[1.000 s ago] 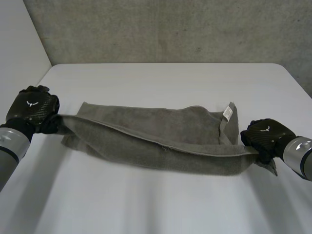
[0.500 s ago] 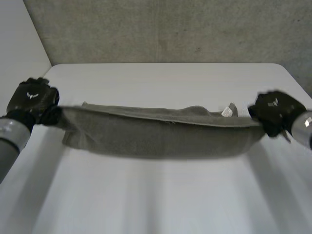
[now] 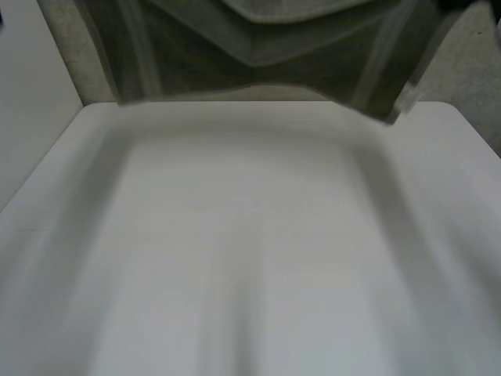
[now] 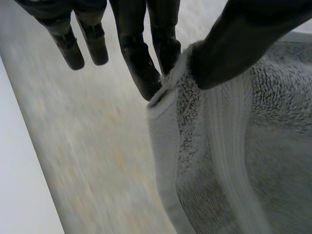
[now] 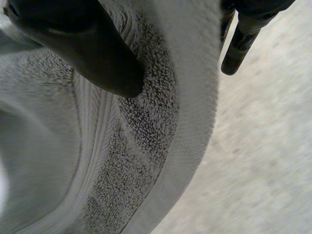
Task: Fold the towel.
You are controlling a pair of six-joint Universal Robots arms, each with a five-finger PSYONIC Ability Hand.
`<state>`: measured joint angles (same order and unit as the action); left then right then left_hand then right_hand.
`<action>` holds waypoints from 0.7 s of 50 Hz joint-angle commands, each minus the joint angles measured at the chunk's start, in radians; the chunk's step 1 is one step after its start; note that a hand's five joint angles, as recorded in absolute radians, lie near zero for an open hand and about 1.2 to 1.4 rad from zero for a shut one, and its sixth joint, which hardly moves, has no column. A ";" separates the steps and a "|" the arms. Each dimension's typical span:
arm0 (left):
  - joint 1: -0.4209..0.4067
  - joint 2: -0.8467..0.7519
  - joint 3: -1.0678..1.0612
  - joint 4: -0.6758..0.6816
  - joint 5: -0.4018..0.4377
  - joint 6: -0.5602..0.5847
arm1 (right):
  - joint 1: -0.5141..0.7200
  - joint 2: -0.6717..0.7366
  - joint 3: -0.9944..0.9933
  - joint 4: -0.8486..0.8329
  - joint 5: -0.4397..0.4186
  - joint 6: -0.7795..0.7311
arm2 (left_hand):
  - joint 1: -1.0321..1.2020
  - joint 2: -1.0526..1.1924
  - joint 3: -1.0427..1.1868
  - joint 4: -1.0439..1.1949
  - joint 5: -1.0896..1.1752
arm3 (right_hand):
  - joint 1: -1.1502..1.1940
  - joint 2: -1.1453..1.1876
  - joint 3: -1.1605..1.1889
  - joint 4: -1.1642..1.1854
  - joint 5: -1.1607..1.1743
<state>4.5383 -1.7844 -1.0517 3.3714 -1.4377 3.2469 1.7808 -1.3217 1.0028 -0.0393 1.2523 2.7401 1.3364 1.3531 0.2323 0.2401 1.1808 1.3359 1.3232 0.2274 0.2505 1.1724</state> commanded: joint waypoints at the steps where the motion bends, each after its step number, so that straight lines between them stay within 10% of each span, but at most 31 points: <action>1: 0.060 -0.012 -0.360 0.106 0.026 -0.001 | -0.004 -0.010 0.241 -0.007 -0.089 -0.013 | 0.060 0.043 -0.058 -0.066 0.041 | 0.060 0.073 -0.053 -0.076 0.049; 12: 0.071 -0.059 -0.802 0.414 0.146 0.040 | -0.106 0.055 0.633 -0.031 -0.286 -0.084 | 0.060 0.043 -0.058 -0.066 0.041 | 0.060 0.073 -0.053 -0.076 0.049; 35: 0.321 0.390 -1.050 0.223 0.430 0.168 | -0.394 -0.338 0.701 0.348 -0.381 -0.266 | 0.060 0.043 -0.058 -0.066 0.041 | 0.060 0.073 -0.053 -0.076 0.049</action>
<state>4.8205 -1.4347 -2.0986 3.6343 -1.0689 3.4215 1.4094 -1.6611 1.7351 0.2993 0.8828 2.4718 1.3364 1.3531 0.2323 0.2401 1.1808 1.3362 1.3233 0.2273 0.2505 1.1724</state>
